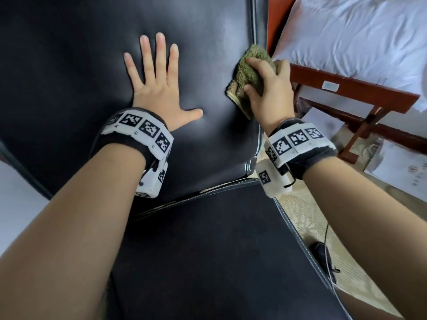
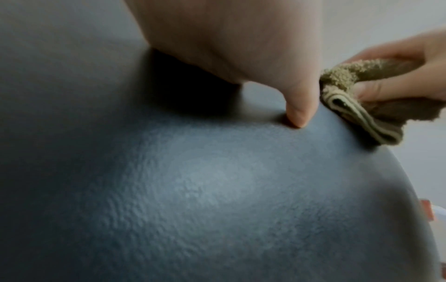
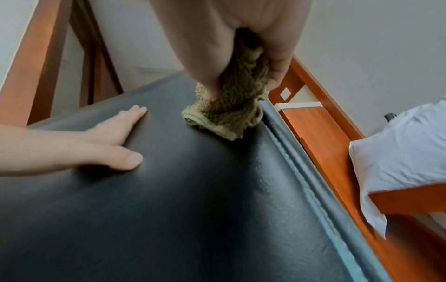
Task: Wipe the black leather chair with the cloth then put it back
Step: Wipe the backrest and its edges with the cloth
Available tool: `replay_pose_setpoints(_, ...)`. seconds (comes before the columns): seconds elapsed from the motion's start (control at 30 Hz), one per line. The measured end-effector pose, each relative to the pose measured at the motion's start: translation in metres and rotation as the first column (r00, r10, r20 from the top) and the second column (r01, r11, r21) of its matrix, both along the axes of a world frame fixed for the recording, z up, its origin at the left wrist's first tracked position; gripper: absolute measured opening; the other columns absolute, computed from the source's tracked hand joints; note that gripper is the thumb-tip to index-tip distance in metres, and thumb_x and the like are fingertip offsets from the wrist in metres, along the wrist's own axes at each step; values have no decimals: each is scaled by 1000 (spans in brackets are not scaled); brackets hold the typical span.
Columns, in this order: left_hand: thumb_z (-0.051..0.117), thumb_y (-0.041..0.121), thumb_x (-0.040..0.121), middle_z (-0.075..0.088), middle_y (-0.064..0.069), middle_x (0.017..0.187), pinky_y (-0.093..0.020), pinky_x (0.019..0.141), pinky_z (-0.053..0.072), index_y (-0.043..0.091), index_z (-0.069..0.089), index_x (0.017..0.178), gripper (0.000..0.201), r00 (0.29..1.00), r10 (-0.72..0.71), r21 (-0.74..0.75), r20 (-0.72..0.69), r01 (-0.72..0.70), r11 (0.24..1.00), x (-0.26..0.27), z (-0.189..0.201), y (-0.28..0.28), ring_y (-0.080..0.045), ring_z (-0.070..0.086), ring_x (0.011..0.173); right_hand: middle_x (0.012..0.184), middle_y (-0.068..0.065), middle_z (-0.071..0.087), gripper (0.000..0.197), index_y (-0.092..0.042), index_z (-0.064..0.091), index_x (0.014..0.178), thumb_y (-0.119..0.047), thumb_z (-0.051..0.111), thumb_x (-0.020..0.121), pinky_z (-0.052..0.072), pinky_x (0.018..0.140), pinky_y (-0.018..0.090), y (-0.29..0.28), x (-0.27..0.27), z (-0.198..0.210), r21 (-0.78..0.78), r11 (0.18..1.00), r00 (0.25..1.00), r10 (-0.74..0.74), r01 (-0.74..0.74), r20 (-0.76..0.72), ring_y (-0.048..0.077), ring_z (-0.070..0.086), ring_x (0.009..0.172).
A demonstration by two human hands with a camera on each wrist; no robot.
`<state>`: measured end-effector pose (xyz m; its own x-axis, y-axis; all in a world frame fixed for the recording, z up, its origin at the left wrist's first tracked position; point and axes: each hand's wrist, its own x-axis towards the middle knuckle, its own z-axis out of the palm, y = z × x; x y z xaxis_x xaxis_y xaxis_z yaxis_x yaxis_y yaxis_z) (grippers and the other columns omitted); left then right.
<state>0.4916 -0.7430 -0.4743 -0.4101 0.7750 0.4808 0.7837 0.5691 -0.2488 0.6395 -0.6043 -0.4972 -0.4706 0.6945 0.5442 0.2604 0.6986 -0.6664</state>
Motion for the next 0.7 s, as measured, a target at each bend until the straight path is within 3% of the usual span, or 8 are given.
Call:
replay_pose_setpoints(0.17, 57, 39, 76, 8, -18, 156, -55, 111, -1, 7, 16, 148, 89, 992, -77, 138, 104, 62, 988, 25, -18, -18, -37, 5, 143, 124, 14, 39, 48, -24, 52, 129, -11, 57, 83, 34, 96, 24, -6, 3, 2, -5, 1000, 999, -29, 29, 43, 27, 48, 113)
replay_pose_setpoints(0.3, 55, 20, 68, 42, -16, 140, -48, 109, 20, 11, 51, 125, 58, 973, -200, 329, 118, 152, 932, 42, -68, -43, -32, 33, 129, 125, 14, 38, 49, -22, 52, 130, -11, 56, 83, 35, 98, 25, -12, 8, -2, -24, 1000, 999, -20, 21, 42, 27, 48, 114)
replay_pose_setpoints(0.4, 56, 13, 63, 55, -10, 121, -42, 92, 30, 14, 61, 103, 40, 961, -135, 440, 241, 16, 898, 56, -109, -63, -28, 41, 110, 125, 14, 38, 49, -22, 51, 130, -11, 56, 83, 32, 99, 22, -15, 10, -5, -33, 999, 999, -22, 23, 34, 26, 48, 114)
replay_pose_setpoints(0.47, 58, 10, 65, 55, -13, 116, -43, 86, 33, 12, 62, 101, 36, 901, 8, 446, 434, -223, 867, 71, -136, -75, -34, 47, 102, 123, 15, 39, 48, -20, 51, 130, -11, 55, 83, 29, 98, 18, -17, 12, -9, -39, 999, 1000, -11, 11, 22, 27, 48, 113)
replay_pose_setpoints(0.53, 60, 16, 75, 48, -14, 124, -44, 92, 31, 11, 58, 111, 37, 677, 222, 290, 702, -556, 779, 85, -158, -83, -37, 45, 110, 122, 16, 40, 48, -18, 51, 130, -10, 54, 83, 25, 96, 13, -20, 14, -16, -42, 999, 1000, -4, 4, 15, 27, 49, 112)
replay_pose_setpoints(0.6, 55, 32, 86, 36, -15, 137, -43, 103, 25, 9, 44, 129, 50, 234, 409, -56, 882, -810, 583, 97, -174, -89, -34, 36, 124, 122, 17, 40, 48, -18, 51, 131, -10, 54, 84, 23, 94, 11, -22, 16, -22, -45, 999, 1000, -1, 2, 18, 27, 49, 112)
replay_pose_setpoints(0.63, 52, 39, 89, 30, -17, 143, -44, 107, 22, 7, 35, 136, 59, 37, 430, -202, 902, -844, 497, 103, -179, -91, -34, 31, 130, 123, 17, 39, 48, -19, 51, 131, -10, 54, 84, 23, 95, 11, -22, 16, -25, -43, 999, 1000, -1, 1, 19, 26, 49, 112)
replay_pose_setpoints(0.7, 43, 49, 92, 11, -19, 153, -47, 112, 10, 5, 14, 147, 76, -191, 415, -382, 890, -810, 446, 116, -192, -92, -34, 13, 141, 122, 17, 39, 48, -19, 51, 131, -11, 53, 84, 23, 95, 10, -20, 16, -29, -28, 1000, 1000, -3, 3, 7, 25, 49, 112)
